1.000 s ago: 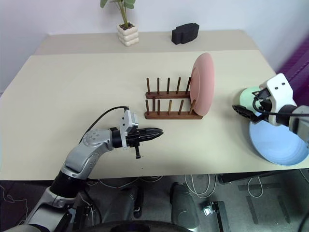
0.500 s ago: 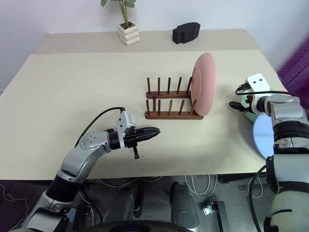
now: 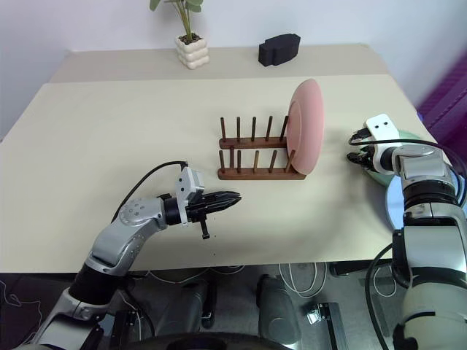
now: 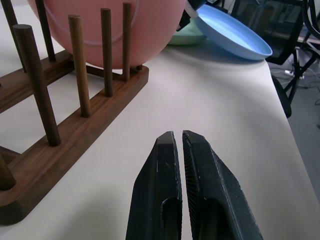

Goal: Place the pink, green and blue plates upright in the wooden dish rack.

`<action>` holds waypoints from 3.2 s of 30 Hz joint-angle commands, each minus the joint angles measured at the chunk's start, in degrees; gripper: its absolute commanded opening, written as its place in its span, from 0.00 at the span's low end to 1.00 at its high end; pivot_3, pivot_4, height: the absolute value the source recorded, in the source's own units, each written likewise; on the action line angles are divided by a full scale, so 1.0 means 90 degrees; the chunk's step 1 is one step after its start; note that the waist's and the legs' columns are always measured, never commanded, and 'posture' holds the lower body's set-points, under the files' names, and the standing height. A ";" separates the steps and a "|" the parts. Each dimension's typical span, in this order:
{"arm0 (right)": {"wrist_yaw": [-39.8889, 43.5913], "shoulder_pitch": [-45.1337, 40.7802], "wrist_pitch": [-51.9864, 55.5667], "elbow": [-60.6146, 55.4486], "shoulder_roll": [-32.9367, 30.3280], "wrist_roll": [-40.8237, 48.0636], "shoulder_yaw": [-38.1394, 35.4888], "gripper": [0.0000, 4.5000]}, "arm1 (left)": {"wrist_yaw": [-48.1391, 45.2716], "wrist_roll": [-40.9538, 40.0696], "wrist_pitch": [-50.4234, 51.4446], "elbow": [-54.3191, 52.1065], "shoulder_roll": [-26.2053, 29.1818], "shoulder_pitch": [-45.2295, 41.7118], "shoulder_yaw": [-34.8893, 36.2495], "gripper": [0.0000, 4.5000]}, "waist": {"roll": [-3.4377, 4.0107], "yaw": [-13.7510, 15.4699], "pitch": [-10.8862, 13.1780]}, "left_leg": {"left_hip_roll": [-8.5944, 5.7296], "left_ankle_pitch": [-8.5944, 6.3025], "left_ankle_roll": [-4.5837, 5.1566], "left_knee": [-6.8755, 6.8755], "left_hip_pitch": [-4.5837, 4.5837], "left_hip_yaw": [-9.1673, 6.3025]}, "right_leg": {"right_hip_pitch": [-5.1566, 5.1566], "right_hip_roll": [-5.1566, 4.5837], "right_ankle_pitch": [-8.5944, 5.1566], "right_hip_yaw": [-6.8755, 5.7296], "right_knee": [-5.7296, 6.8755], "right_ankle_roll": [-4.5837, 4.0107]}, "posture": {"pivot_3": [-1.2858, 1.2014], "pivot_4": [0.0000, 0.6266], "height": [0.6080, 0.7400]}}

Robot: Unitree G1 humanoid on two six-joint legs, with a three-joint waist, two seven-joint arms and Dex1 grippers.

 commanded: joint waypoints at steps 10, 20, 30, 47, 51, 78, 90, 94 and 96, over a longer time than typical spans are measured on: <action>0.0435 0.0118 -0.0191 -0.1020 0.0302 0.0378 -0.0618 0.01 | 0.0015 -0.0071 -0.0023 -0.0159 -0.0015 -0.0065 0.0088 0.05 | -0.0001 -0.0035 -0.0001 | 0.0003 0.0000 0.0000 -0.0004 0.0030 0.0004 | 0.0020 0.0004 -0.0001 0.0004 0.0006 -0.0003 | 0.52 0.24 0.98; -0.0272 0.0340 -0.0792 -0.1569 0.0402 0.0532 -0.1222 0.01 | -0.0018 -0.0080 -0.0040 -0.0136 -0.0013 -0.0073 0.0088 0.05 | -0.0001 0.0015 -0.0002 | 0.0001 0.0000 0.0000 -0.0002 0.0027 0.0003 | 0.0020 0.0000 0.0004 0.0004 0.0007 0.0005 | 0.52 0.24 0.98; -0.0576 0.0260 -0.1426 -0.1987 0.0418 0.0929 -0.1842 0.01 | -0.0028 -0.0073 -0.0056 -0.0101 -0.0033 -0.0103 0.0080 0.05 | 0.0001 0.0005 -0.0001 | 0.0002 0.0000 0.0000 -0.0005 0.0029 0.0003 | 0.0020 0.0001 0.0004 0.0004 0.0008 0.0005 | 0.52 0.24 0.98; -0.0060 0.0060 -0.0985 -0.5981 0.0618 0.2967 -0.2328 0.01 | 0.0044 -0.0042 -0.0097 -0.0099 -0.0102 -0.0076 0.0088 0.05 | 0.0008 0.0013 0.0002 | 0.0011 0.0000 0.0001 -0.0009 0.0030 -0.0001 | 0.0016 0.0004 0.0005 0.0003 0.0011 0.0007 | 0.52 0.24 0.98; -0.0026 0.0430 0.0356 -0.7663 0.0890 0.4559 -0.2274 0.01 | 0.0089 -0.0022 -0.0151 -0.0110 -0.0114 -0.0048 0.0122 0.05 | 0.0007 0.0023 0.0001 | 0.0022 0.0000 0.0001 -0.0006 0.0028 -0.0005 | 0.0017 0.0002 0.0004 0.0003 0.0013 0.0007 | 0.52 0.24 0.98; -0.4629 0.2399 0.1623 -0.9077 0.2975 0.9376 -0.2283 0.01 | 0.0249 -0.0365 -0.0032 -0.0443 0.0375 0.0136 0.0914 0.05 | 0.0005 0.0017 -0.0002 | 0.0027 0.0000 0.0001 -0.0007 0.0025 -0.0006 | 0.0012 0.0001 -0.0006 0.0003 0.0015 -0.0011 | 0.52 0.24 0.98; -0.4811 0.2633 0.1630 -0.9049 0.2945 0.9556 -0.2120 0.01 | 0.0267 -0.0340 0.0017 -0.0496 0.0361 0.0158 0.0836 0.05 | 0.0005 0.0013 -0.0002 | 0.0027 0.0000 0.0001 -0.0007 0.0024 -0.0006 | 0.0012 0.0003 -0.0007 0.0003 0.0014 -0.0012 | 0.52 0.24 0.98; -0.4853 0.2676 0.1623 -0.8976 0.2923 0.9544 -0.2141 0.01 | 0.0267 -0.0321 0.0009 -0.0478 0.0341 0.0132 0.0802 0.05 | 0.0005 0.0014 -0.0002 | 0.0027 0.0000 0.0001 -0.0007 0.0024 -0.0006 | 0.0012 0.0002 -0.0007 0.0003 0.0013 -0.0012 | 0.52 0.24 0.98; -0.4881 0.2710 0.1611 -0.8938 0.2931 0.9548 -0.2158 0.01 | 0.0264 -0.0311 -0.0003 -0.0467 0.0333 0.0125 0.0783 0.05 | 0.0005 0.0016 -0.0002 | 0.0027 0.0000 0.0001 -0.0007 0.0024 -0.0006 | 0.0012 0.0002 -0.0007 0.0003 0.0013 -0.0012 | 0.52 0.24 0.98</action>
